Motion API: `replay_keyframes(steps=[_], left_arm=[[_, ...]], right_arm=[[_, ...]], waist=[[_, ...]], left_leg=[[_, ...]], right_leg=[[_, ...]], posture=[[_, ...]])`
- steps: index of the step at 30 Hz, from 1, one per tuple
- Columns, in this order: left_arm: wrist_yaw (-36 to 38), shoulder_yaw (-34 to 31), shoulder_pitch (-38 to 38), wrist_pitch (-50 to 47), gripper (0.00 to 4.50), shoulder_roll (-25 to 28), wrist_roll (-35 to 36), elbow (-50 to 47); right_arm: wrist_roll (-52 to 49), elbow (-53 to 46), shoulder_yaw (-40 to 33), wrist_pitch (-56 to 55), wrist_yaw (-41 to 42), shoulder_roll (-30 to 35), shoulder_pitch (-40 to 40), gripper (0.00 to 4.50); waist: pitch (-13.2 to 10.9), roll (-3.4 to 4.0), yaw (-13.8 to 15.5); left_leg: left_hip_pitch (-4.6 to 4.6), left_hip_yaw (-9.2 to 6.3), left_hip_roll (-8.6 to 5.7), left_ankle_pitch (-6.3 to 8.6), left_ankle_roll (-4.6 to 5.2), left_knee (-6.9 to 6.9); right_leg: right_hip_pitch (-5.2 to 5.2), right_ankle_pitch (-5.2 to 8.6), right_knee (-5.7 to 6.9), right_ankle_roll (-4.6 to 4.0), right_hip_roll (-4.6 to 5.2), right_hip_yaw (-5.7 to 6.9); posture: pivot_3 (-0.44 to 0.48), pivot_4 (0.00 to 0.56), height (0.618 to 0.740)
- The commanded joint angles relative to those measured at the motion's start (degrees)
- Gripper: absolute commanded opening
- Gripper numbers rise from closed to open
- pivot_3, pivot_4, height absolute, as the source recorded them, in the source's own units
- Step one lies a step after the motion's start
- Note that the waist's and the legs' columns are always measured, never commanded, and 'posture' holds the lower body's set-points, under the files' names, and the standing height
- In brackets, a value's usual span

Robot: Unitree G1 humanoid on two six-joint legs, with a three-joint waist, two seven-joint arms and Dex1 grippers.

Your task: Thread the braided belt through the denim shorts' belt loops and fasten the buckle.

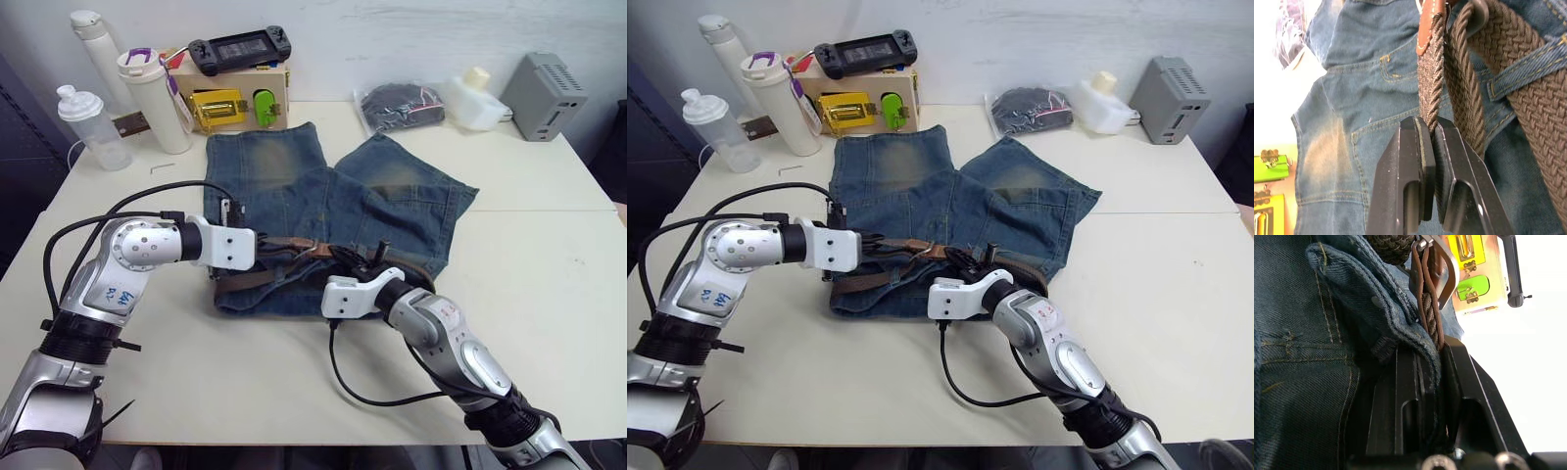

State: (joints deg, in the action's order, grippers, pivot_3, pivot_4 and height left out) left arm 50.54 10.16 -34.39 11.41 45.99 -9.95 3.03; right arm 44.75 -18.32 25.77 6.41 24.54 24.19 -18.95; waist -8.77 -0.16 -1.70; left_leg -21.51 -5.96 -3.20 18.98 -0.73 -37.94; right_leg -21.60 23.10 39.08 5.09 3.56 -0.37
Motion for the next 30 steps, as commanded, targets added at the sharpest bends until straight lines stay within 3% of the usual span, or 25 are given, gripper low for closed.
replay_keyframes(steps=[1, 7, 16, 19, 24, 30], left_arm=[[0.73, -0.27, -1.24, 4.31, 0.0, -0.24, 1.21, -1.51], [-0.32, 0.05, -1.9, 4.11, 0.0, -1.22, -0.17, 0.82], [-3.06, 3.52, -0.73, -1.89, 0.0, -12.39, 2.41, 2.19], [-3.23, 5.73, -2.08, -2.67, 0.0, -17.07, 2.05, 4.25], [-3.17, 7.71, -3.8, -1.85, 0.0, -20.35, 0.41, 7.73], [-0.54, 10.46, -0.2, -2.29, 0.0, -21.13, 0.57, 7.88]], right_arm=[[0.01, -2.15, -1.25, -1.43, -0.78, -0.82, -0.67, 0.02], [-0.02, -1.91, -1.22, -2.09, -1.25, -1.08, -1.14, 0.02], [-0.73, -1.88, -1.43, -2.59, -0.42, -0.83, -0.88, 0.02], [-2.31, -2.46, -1.64, -3.67, 1.71, 0.33, 0.2, 0.02], [-4.66, -3.62, -1.85, -5.16, 4.76, 2.54, 2.49, 0.02], [-13.33, -9.68, -5.46, 4.79, 14.25, 1.55, 7.9, 0.02]], waist=[[0.0, 0.0, 0.02], [0.0, 0.0, -0.03], [0.0, 0.0, 0.03], [0.01, -0.02, 0.12], [0.02, -0.04, 0.09], [0.03, -0.05, 0.16]], left_leg=[[0.0, 0.0, 0.0, 0.0, 0.0, 0.0], [0.0, 0.0, 0.0, 0.0, 0.0, 0.0], [0.01, 0.0, -0.02, 0.0, 0.0, -0.05], [0.0, -0.02, -0.06, 0.0, 0.01, -0.1], [0.01, -0.03, -0.09, 0.01, 0.02, -0.13], [0.01, -0.03, -0.09, 0.01, 0.02, -0.14]], right_leg=[[0.0, 0.0, 0.01, 0.0, 0.0, 0.0], [0.0, 0.0, 0.02, 0.0, 0.0, 0.0], [0.0, 0.0, 0.1, 0.0, 0.0, 0.0], [-0.01, 0.0, 0.18, 0.0, 0.03, 0.0], [-0.02, 0.0, 0.31, 0.0, 0.04, 0.0], [-0.02, 0.0, 0.35, 0.0, 0.03, 0.0]], posture=[[0.0, 0.15, 0.74], [0.0, 0.15, 0.74], [0.0, 0.15, 0.74], [0.0, 0.15, 0.74], [0.0, 0.15, 0.74], [0.0, 0.15, 0.74]])
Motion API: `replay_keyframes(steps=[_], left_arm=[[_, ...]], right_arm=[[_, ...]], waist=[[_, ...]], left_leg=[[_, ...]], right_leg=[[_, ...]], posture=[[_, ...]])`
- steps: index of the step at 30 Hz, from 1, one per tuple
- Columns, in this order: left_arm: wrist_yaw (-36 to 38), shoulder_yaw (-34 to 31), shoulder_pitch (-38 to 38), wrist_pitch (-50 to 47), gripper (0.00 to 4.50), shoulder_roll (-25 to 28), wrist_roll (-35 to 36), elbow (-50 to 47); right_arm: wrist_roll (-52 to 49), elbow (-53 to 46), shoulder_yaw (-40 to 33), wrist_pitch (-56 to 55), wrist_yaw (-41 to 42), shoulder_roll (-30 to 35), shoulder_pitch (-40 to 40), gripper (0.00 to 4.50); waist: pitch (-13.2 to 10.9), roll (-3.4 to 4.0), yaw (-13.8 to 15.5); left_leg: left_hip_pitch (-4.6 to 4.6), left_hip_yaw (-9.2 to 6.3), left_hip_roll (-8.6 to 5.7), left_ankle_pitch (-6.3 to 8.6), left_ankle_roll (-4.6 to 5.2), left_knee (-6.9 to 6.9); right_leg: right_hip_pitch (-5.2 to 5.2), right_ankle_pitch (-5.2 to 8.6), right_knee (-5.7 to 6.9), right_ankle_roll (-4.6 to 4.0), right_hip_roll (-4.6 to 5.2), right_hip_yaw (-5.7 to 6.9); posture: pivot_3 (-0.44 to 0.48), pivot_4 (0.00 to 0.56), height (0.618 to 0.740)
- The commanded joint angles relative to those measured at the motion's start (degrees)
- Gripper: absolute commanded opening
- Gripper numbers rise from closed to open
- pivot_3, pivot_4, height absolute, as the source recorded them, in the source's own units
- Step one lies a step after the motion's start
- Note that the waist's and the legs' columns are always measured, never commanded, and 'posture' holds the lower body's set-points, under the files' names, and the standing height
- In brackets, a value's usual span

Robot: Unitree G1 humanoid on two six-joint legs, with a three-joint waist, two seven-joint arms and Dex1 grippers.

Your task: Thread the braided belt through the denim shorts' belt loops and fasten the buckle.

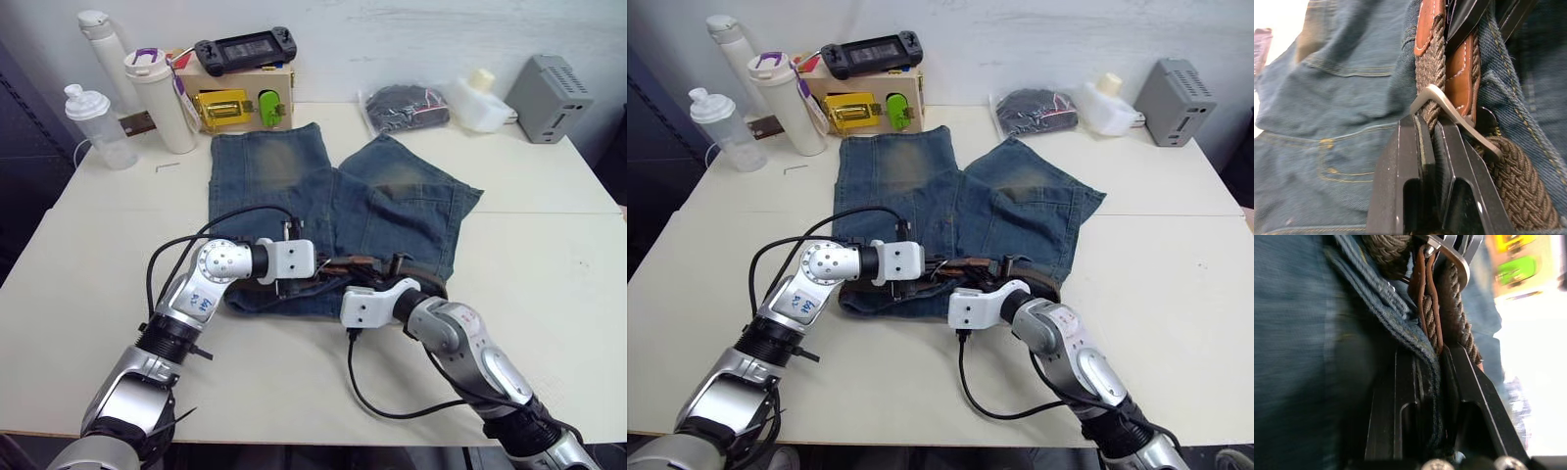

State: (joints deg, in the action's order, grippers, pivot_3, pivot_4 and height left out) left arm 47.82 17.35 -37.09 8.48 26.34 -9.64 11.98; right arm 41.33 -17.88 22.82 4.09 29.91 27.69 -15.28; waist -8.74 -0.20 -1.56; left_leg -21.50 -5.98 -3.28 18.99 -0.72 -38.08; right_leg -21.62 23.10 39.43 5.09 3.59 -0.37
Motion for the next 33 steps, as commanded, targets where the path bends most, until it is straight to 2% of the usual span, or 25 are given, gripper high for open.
replay_keyframes(steps=[1, 4, 7, 9, 12, 16, 21, 32, 33], left_arm=[[2.12, 3.48, 2.94, 0.67, 0.0, -1.6, 0.15, -1.03], [1.35, 3.53, 3.67, 0.97, 0.0, -2.11, -0.33, -0.56], [0.87, 3.35, 4.04, 0.71, 0.0, -2.52, -0.34, -0.59], [0.72, 3.27, 4.23, 0.55, 0.0, -2.67, -0.28, -0.75], [0.62, 3.18, 4.45, 0.53, 0.0, -2.84, -0.16, -0.97], [0.41, 3.25, 4.45, 0.3, 0.0, -3.22, -0.17, -1.23], [0.24, 3.08, 4.22, -0.02, 0.0, -3.52, -0.05, -1.66], [0.4, 3.0, 4.71, -0.55, 0.0, -3.14, 0.05, -3.16], [0.35, 2.93, 4.7, -0.68, 0.0, -3.18, 0.11, -3.23]], right_arm=[[-10.98, -11.5, -3.6, 8.33, 9.47, -2.29, 4.64, 0.5], [-16.68, -16.81, -7.78, 14.4, 15.05, -1.19, 6.35, 1.55], [-24.16, -21.86, -13.63, 18.65, 19.94, 1.23, 7.12, 2.82], [-31.18, -24.69, -18.26, 22.69, 22.99, 2.37, 6.46, 3.82], [-37.91, -24.8, -23.15, 26.87, 23.79, 3.22, 3.21, 3.82], [-32.39, -17.97, -18.71, 21.49, 19.0, 6.31, 0.69, 3.82], [-27.77, -12.52, -13.17, 18.09, 14.48, 6.51, -1.34, 3.82], [-21.75, -7.59, -9.42, 15.2, 9.28, 6.97, -1.37, 3.82], [-21.68, -7.65, -9.29, 14.91, 9.24, 7.01, -1.24, 3.33]], waist=[[0.01, -0.01, 0.06], [0.02, -0.03, 0.19], [0.03, -0.04, 0.83], [0.03, -0.05, 1.4], [0.04, -0.06, 1.46], [0.06, -0.09, 1.53], [0.06, -0.09, 1.52], [0.06, -0.09, 1.49], [0.06, -0.09, 1.51]], left_leg=[[0.01, 0.0, 0.0, 0.0, 0.0, 0.0], [0.05, -0.04, 0.0, 0.01, 0.01, 0.0], [0.05, -0.07, -0.01, 0.02, 0.03, 0.01], [0.05, -0.06, -0.04, 0.03, 0.06, 0.0], [0.05, -0.01, -0.02, 0.04, 0.06, 0.01], [0.07, -0.02, -0.01, 0.04, 0.06, 0.02], [0.06, 0.0, -0.02, 0.04, 0.06, 0.0], [0.06, 0.02, -0.02, 0.03, 0.06, -0.03], [0.06, 0.02, -0.02, 0.04, 0.06, -0.02]], right_leg=[[0.0, 0.0, 0.0, 0.0, 0.0, 0.0], [0.05, 0.0, 0.02, 0.0, 0.01, 0.0], [0.13, 0.0, -0.01, 0.0, 0.02, 0.0], [0.15, 0.0, -0.04, 0.0, 0.05, -0.01], [0.22, 0.0, -0.43, 0.0, 0.03, 0.0], [0.22, 0.0, -0.42, 0.0, 0.03, 0.01], [0.2, 0.0, -0.41, 0.0, 0.05, 0.0], [0.18, 0.0, -0.38, 0.0, 0.04, 0.0], [0.18, 0.0, -0.38, 0.0, 0.05, -0.01]], posture=[[0.0, 0.15, 0.74], [0.0, 0.15, 0.74], [0.0, 0.15, 0.74], [0.0, 0.15, 0.74], [0.0, 0.15, 0.74], [0.0, 0.15, 0.74], [0.0, 0.15, 0.74], [0.0, 0.15, 0.74], [0.0, 0.15, 0.74]])
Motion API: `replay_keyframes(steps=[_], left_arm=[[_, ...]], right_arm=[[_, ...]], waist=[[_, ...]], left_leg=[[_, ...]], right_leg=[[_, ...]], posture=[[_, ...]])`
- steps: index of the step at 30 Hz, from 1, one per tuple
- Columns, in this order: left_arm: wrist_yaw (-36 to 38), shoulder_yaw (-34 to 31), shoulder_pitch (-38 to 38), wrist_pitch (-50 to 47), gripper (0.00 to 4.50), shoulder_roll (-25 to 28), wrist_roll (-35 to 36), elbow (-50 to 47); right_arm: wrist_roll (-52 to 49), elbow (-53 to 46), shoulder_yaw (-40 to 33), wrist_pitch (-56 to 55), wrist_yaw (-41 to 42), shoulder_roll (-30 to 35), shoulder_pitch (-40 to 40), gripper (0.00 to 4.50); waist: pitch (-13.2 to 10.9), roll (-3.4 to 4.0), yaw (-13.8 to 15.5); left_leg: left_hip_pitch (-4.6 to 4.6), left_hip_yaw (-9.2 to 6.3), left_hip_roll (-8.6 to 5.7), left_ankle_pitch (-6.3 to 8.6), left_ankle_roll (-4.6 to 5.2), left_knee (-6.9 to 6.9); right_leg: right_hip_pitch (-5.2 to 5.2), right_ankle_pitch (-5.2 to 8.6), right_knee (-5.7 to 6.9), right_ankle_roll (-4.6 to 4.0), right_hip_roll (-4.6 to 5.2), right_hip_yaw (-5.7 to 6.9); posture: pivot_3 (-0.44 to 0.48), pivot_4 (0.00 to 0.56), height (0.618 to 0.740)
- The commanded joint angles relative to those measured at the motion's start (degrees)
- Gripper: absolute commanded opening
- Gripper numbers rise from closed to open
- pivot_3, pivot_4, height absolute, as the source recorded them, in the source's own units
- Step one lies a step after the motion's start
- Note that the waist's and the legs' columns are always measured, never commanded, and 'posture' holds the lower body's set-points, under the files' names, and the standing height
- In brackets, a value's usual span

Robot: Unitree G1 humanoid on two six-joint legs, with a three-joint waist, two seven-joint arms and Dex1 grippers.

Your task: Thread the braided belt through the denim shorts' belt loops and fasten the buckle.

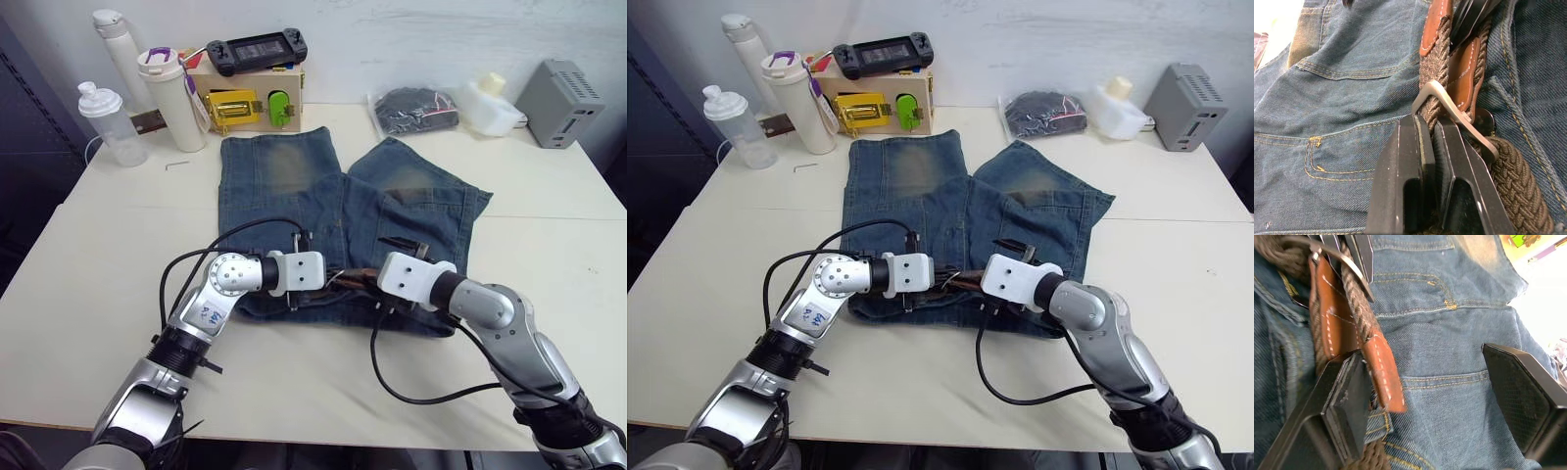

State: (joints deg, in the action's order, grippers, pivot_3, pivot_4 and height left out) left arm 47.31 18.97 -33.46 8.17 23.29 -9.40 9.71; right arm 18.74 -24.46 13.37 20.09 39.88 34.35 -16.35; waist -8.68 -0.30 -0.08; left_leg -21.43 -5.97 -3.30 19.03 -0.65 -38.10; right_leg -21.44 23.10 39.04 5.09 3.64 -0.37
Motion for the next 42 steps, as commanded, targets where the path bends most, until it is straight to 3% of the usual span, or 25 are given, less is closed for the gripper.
replay_keyframes(steps=[1, 3, 7, 8, 14, 20, 24, 27, 31, 36, 42], left_arm=[[0.81, 1.34, 1.03, -0.38, 0.0, -0.07, -0.26, -0.96], [0.82, 1.39, 1.01, -0.46, 0.0, 0.01, -0.4, -1.0], [0.67, 1.33, 0.92, -0.53, 0.0, 0.17, -0.64, -0.81], [0.63, 1.31, 0.9, -0.64, 0.0, 0.17, -0.65, -0.8], [-0.05, 0.89, 0.68, -0.24, 0.0, -0.14, -0.33, -0.69], [0.23, -4.69, 3.72, -5.53, 2.35, 0.7, 6.05, -6.34], [3.76, -14.5, 9.66, -18.23, 3.82, 3.38, 20.3, -16.14], [5.49, -20.24, 13.39, -25.11, 3.66, 6.44, 28.05, -20.25], [8.58, -23.38, 18.07, -30.58, 2.12, 10.36, 33.66, -22.47], [7.95, -18.14, 20.28, -27.77, 0.04, 12.3, 27.62, -19.62], [5.15, -12.39, 17.71, -23.51, 0.04, 10.5, 20.62, -14.33]], right_arm=[[1.22, -1.41, 0.5, -1.79, -0.61, 0.63, 0.15, 2.96], [1.67, -2.3, 1.07, -2.71, -0.39, 0.98, 0.83, 2.27], [3.36, -4.36, 2.33, -4.23, -0.09, 2.06, 2.26, 0.32], [3.81, -4.9, 2.42, -4.24, 0.01, 2.25, 2.5, 0.05], [5.66, -6.16, 3.53, -3.07, 0.35, 1.64, 4.35, 0.05], [6.93, -5.43, 3.28, -2.33, -0.21, 0.74, 4.64, 0.0], [6.93, -5.44, 2.89, -2.67, -0.72, 0.66, 4.9, 0.0], [6.77, -5.29, 2.64, -3.03, -1.01, 0.6, 4.87, 0.0], [6.9, -4.65, 2.94, -3.62, -1.41, 0.34, 4.49, 0.0], [6.74, -4.53, 2.73, -3.84, -1.47, 0.46, 4.52, 0.0], [5.81, -5.49, 1.26, -3.8, -1.44, 0.89, 5.46, 0.0]], waist=[[0.0, 0.0, 0.01], [0.0, 0.0, 0.03], [0.0, 0.0, 0.02], [0.0, 0.0, 0.02], [0.0, 0.0, 0.04], [0.0, 0.0, -0.15], [0.0, 0.0, -0.61], [-0.01, 0.01, -0.55], [-0.01, 0.01, -0.12], [-0.01, 0.01, 0.05], [-0.01, 0.01, 0.02]], left_leg=[[0.0, 0.0, 0.0, 0.0, 0.0, 0.0], [0.0, 0.0, 0.0, 0.0, 0.0, 0.0], [0.0, 0.01, 0.0, 0.0, 0.0, 0.01], [0.0, 0.01, 0.0, 0.0, 0.0, 0.01], [0.0, 0.01, 0.0, 0.0, 0.0, 0.01], [0.0, 0.01, 0.02, 0.0, 0.0, 0.01], [0.0, 0.04, 0.1, 0.0, 0.0, 0.06], [-0.01, 0.02, 0.12, 0.0, -0.01, 0.06], [0.0, 0.02, 0.1, 0.0, -0.02, 0.08], [-0.01, -0.01, 0.06, 0.0, -0.01, 0.09], [-0.01, 0.03, 0.07, 0.0, -0.01, 0.12]], right_leg=[[0.0, 0.0, 0.0, 0.0, 0.0, 0.0], [0.0, 0.0, -0.01, 0.0, 0.0, 0.0], [0.0, 0.0, -0.02, 0.0, 0.0, 0.0], [0.0, 0.0, -0.02, 0.0, 0.0, 0.0], [0.0, 0.0, -0.03, 0.0, 0.0, 0.0], [-0.03, 0.0, -0.02, 0.0, -0.01, 0.0], [-0.08, 0.0, 0.08, 0.0, -0.05, -0.01], [-0.08, 0.0, -0.02, 0.0, -0.06, -0.02], [-0.03, 0.0, -0.15, 0.0, -0.04, -0.05], [0.02, 0.0, -0.21, 0.0, -0.01, -0.06], [0.0, 0.0, -0.22, 0.0, -0.03, -0.05]], posture=[[0.0, 0.15, 0.74], [0.0, 0.15, 0.74], [0.0, 0.15, 0.74], [0.0, 0.15, 0.74], [0.0, 0.15, 0.74], [0.0, 0.15, 0.74], [0.0, 0.15, 0.74], [0.0, 0.15, 0.74], [0.0, 0.15, 0.74], [0.0, 0.15, 0.74], [0.0, 0.15, 0.74]])
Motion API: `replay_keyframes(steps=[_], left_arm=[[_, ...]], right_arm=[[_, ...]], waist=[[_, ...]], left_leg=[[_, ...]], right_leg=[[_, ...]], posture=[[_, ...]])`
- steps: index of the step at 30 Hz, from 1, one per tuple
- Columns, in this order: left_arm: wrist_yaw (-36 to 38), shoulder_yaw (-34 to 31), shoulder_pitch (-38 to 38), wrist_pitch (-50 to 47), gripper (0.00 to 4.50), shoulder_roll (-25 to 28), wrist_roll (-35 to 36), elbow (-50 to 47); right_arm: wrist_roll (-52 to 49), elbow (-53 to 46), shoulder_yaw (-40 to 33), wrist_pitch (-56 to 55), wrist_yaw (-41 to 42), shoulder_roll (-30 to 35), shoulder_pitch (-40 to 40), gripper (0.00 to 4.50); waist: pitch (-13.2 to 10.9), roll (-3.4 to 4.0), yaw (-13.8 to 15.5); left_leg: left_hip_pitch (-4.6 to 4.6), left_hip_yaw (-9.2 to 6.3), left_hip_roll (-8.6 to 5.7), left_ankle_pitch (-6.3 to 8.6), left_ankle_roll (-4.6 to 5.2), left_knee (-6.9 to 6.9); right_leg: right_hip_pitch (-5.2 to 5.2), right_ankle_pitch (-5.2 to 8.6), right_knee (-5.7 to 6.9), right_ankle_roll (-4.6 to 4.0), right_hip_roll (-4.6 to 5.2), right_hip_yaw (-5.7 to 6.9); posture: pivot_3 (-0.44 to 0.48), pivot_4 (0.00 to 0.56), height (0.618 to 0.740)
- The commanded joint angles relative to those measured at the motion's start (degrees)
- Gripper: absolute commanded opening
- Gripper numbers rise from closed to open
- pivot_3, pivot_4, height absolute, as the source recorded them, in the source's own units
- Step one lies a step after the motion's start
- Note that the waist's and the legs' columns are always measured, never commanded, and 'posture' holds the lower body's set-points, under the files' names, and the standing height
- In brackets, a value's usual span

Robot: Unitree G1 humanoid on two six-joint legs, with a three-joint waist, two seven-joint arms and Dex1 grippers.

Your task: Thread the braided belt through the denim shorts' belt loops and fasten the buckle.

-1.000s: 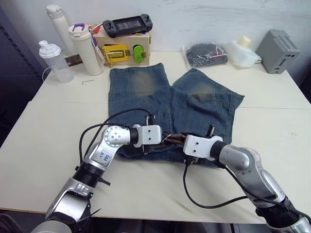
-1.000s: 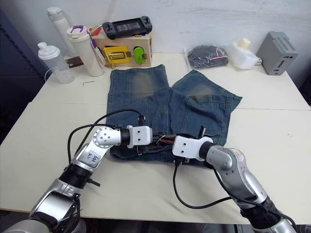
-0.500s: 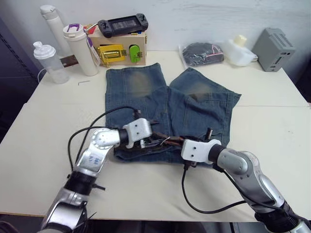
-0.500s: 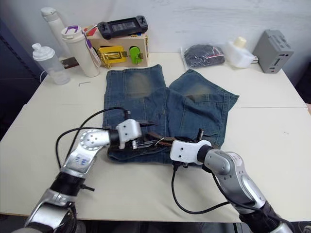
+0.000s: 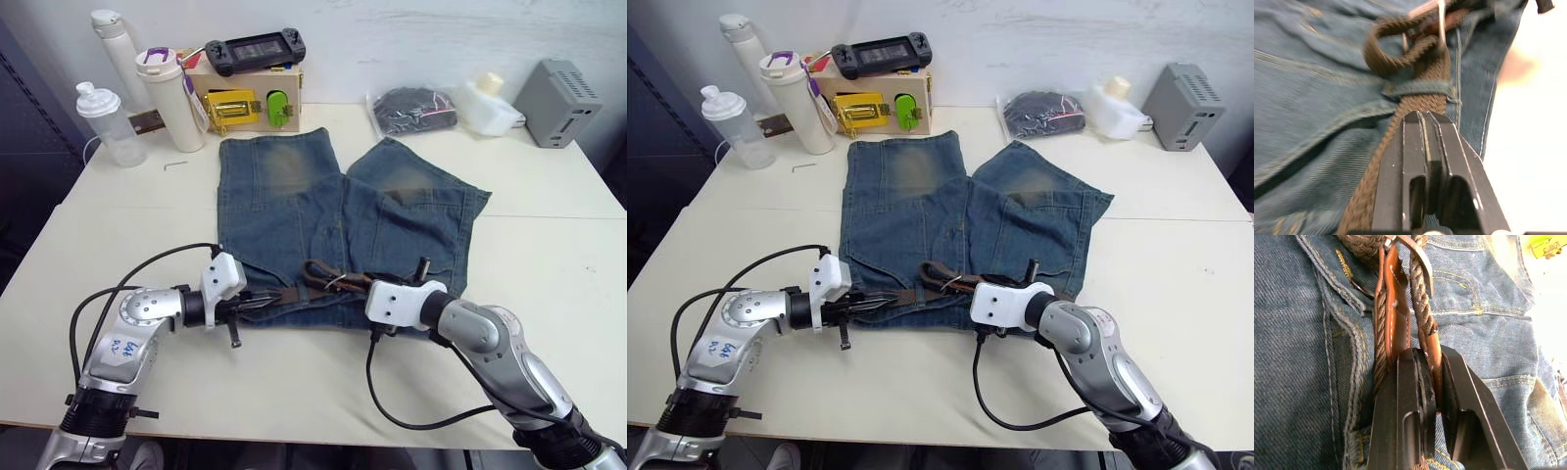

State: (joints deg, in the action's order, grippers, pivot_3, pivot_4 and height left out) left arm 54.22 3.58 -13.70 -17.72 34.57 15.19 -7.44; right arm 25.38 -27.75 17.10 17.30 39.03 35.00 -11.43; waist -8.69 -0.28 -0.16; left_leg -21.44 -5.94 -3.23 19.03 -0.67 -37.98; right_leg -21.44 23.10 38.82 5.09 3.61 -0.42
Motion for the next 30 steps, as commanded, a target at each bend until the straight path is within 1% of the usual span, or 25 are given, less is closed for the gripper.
replay_keyframes(steps=[1, 3, 6, 8, 10, 12, 14, 17, 21, 25, 30], left_arm=[[-1.73, 4.41, -2.36, 3.33, 0.04, -0.46, -5.86, 4.06], [-1.14, 6.69, -1.96, 4.99, 0.04, 0.71, -8.81, 6.12], [-0.16, 9.38, 0.32, 7.7, 0.04, 2.96, -12.18, 8.42], [-0.21, 9.62, 1.43, 8.53, 0.04, 3.14, -11.95, 8.49], [-0.42, 9.36, 2.07, 8.54, 0.04, 2.9, -11.27, 8.16], [-0.62, 9.08, 2.42, 8.13, 0.04, 2.67, -10.73, 7.75], [-0.84, 8.89, 2.78, 7.74, 0.04, 2.44, -10.31, 7.16], [-1.57, 8.72, 3.28, 7.08, 0.04, 1.85, -10.0, 6.16], [-2.1, 8.56, 3.35, 6.57, 0.04, 1.54, -9.93, 5.18], [-2.49, 8.06, 3.28, 6.22, 0.04, 1.52, -9.79, 4.64], [-2.69, 6.77, 3.16, 6.49, 0.04, 2.01, -9.68, 4.74]], right_arm=[[-1.44, -2.76, -3.05, -0.93, -0.47, 0.26, 0.97, 0.0], [-2.95, -3.85, -4.95, -1.5, -0.06, 0.92, 2.35, 0.0], [-7.23, -5.06, -12.22, -5.22, 1.22, 4.62, 7.35, 0.0], [-9.08, -3.16, -18.85, -9.15, 1.58, 8.48, 11.23, 0.0], [-10.44, -0.16, -25.48, -13.73, 1.69, 12.2, 15.12, 0.0], [-10.92, 2.17, -28.94, -17.1, 1.25, 14.5, 17.61, 0.0], [-11.61, 4.08, -30.98, -18.98, 0.72, 15.39, 19.22, 0.0], [-7.09, 9.33, -31.63, -19.05, -1.76, 17.35, 20.74, 0.0], [-8.75, 6.67, -29.2, -17.88, -2.62, 15.13, 19.91, 0.0], [-7.69, 4.84, -27.04, -17.92, -2.87, 14.09, 20.6, 0.0], [-5.64, 2.19, -21.93, -19.42, -1.96, 13.5, 21.21, 0.0]], waist=[[0.0, 0.0, 0.22], [0.0, 0.0, 0.23], [0.08, 0.13, 0.45], [0.11, 0.17, 0.27], [0.18, 0.28, 0.26], [0.21, 0.33, 0.23], [0.22, 0.35, 0.17], [0.23, 0.37, 0.33], [0.23, 0.38, 1.16], [0.23, 0.38, 1.4], [0.24, 0.38, 1.34]], left_leg=[[0.0, 0.0, 0.0, 0.0, 0.0, -0.01], [0.0, -0.02, -0.03, 0.0, 0.0, -0.04], [0.01, -0.05, -0.04, 0.0, 0.01, -0.02], [0.12, 0.0, -0.04, 0.02, 0.03, 0.01], [0.37, 0.0, -0.02, 0.05, 0.08, 0.08], [0.57, -0.01, 0.05, 0.07, 0.13, 0.15], [0.8, 0.07, 0.08, 0.07, 0.13, 0.29], [1.12, 0.12, 0.1, 0.1, 0.18, 0.45], [1.16, 0.06, 0.07, 0.16, 0.31, 0.32], [1.16, 0.07, 0.07, 0.16, 0.3, 0.31], [1.16, 0.08, 0.09, 0.15, 0.3, 0.33]], right_leg=[[0.01, 0.0, 0.01, 0.0, 0.0, 0.0], [0.03, 0.0, 0.02, 0.0, 0.02, 0.0], [0.05, 0.0, 0.03, 0.0, 0.04, 0.0], [0.19, 0.0, -0.07, 0.0, 0.04, 0.0], [0.56, 0.0, -0.38, 0.0, 0.03, 0.02], [0.92, 0.0, -0.81, 0.0, -0.06, 0.03], [1.12, 0.0, -0.92, 0.0, -0.07, 0.0], [1.44, 0.0, -1.01, 0.0, -0.06, -0.03], [1.72, 0.0, -1.12, 0.01, -0.04, -0.03], [1.77, 0.0, -1.22, 0.0, -0.05, -0.03], [1.75, 0.0, -1.31, 0.0, -0.06, -0.04]], posture=[[0.0, 0.15, 0.74], [0.0, 0.15, 0.74], [0.0, 0.15, 0.74], [0.0, 0.15, 0.74], [0.0, 0.15, 0.74], [0.0, 0.15, 0.74], [0.0, 0.15, 0.74], [0.0, 0.15, 0.74], [0.0, 0.15, 0.74], [0.0, 0.15, 0.74], [0.0, 0.15, 0.74]])
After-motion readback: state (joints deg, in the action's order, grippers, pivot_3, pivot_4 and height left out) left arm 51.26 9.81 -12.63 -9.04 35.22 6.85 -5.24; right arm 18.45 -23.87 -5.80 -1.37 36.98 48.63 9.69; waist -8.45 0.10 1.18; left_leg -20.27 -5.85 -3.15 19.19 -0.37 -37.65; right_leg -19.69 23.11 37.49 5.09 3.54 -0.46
